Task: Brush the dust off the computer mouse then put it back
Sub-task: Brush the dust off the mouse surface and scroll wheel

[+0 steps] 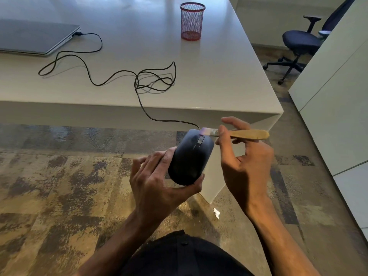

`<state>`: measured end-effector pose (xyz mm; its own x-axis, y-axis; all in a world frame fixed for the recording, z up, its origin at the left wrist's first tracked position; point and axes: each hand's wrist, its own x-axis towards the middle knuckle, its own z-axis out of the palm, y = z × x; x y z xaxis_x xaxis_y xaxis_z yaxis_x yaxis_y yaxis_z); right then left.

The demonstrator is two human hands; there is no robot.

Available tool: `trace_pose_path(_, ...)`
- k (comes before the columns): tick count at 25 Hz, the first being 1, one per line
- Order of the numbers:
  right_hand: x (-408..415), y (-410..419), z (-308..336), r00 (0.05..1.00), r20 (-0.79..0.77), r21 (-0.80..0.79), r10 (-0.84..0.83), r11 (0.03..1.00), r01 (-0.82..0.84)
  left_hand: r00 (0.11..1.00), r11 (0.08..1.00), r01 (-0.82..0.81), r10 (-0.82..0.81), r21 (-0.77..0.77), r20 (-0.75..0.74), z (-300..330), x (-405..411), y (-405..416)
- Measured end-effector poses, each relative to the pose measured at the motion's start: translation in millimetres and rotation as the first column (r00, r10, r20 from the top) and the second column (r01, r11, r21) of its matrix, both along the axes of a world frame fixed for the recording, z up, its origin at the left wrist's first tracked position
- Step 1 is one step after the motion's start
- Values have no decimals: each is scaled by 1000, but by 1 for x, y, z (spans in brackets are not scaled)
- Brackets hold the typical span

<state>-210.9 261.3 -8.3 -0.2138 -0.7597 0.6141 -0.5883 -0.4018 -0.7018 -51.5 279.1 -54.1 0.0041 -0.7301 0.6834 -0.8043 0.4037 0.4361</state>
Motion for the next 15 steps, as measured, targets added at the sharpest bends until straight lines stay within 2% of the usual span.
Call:
trace_pose_path(3,-4,-4,2,996,89,21,24,999,-26,1000,1000,-12,12,3,-1,0,-1,0)
trace_pose_path(6,-10,-10,2,997,75,120,23,992,-32,1000,1000,-15,15,3,1,0,-3,0)
trace_pose_path(8,-13,-13,4,991,135,114,9,993,-24,1000,1000,-18,18,-2,5,1,-5,0)
trace_pose_path(11,-15,-14,8,963,246,88,111,987,-136,1000,1000,-14,14,-6,0,1,-7,2)
trace_pose_path(13,-15,-15,8,958,223,146,181,965,-217,1000,1000,-21,21,-11,2,1,-10,3)
trace_pose_path(15,-16,-18,6,973,159,161,168,968,-194,999,999,-32,32,-13,-6,3,-12,3)
